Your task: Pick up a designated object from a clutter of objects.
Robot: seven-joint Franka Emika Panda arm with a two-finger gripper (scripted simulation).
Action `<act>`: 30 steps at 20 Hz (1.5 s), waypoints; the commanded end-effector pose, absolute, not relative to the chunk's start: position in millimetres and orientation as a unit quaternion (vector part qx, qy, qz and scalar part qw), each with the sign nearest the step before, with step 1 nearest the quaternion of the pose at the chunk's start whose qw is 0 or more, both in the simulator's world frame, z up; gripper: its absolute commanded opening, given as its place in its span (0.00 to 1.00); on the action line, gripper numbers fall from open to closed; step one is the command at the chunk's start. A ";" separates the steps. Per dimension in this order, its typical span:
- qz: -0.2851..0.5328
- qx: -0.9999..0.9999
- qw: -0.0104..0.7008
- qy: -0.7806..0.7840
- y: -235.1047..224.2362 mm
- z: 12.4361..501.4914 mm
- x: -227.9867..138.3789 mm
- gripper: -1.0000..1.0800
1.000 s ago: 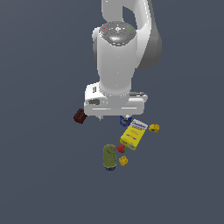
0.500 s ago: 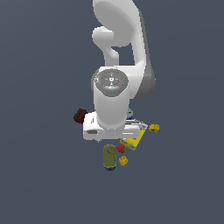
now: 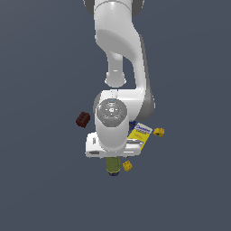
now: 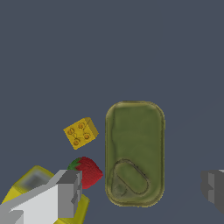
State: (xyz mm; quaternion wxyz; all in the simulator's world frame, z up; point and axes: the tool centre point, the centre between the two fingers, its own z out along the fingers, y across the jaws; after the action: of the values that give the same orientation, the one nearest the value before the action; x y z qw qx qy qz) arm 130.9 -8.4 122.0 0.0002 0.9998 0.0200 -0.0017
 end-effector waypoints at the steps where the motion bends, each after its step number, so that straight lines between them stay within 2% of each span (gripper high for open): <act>1: 0.000 1.000 0.000 0.020 -9.2 114.5 134.8 0.96; 10: -0.001 1.000 0.000 0.020 -9.8 105.7 136.2 0.96; 19: 0.000 1.000 0.000 0.020 -9.8 64.4 135.6 0.96; 25: 0.000 1.000 0.000 0.020 -9.9 58.6 137.1 0.96; 26: 0.000 1.000 0.000 0.020 -9.9 58.6 137.1 0.00; 30: 0.000 1.000 0.000 0.020 -9.9 58.6 137.1 0.00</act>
State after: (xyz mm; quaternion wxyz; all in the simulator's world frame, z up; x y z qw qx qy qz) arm 136.5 -10.1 58.3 0.0000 0.9998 0.0201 -0.0008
